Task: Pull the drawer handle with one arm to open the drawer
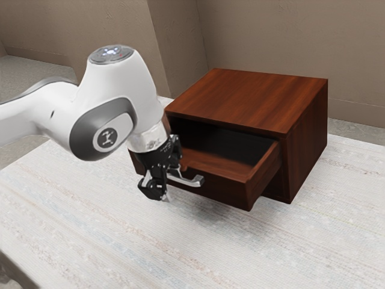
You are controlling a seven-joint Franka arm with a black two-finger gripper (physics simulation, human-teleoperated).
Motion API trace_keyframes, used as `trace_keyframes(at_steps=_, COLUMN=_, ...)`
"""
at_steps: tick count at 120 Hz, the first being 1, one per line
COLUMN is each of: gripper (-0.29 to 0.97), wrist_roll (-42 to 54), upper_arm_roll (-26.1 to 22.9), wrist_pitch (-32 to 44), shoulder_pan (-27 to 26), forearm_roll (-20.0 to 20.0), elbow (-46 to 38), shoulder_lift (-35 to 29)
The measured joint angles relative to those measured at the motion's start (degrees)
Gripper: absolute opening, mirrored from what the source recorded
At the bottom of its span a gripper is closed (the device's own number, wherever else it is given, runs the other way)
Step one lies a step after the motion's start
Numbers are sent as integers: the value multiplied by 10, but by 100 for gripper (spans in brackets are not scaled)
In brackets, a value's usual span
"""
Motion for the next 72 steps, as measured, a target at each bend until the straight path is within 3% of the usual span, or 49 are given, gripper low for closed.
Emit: trace_keyframes(at_steps=72, gripper=36, wrist_roll=-3, upper_arm_roll=-1, wrist_pitch=-1, shoulder_pan=-1, forearm_roll=-18, elbow=-67, shoulder_lift=-69)
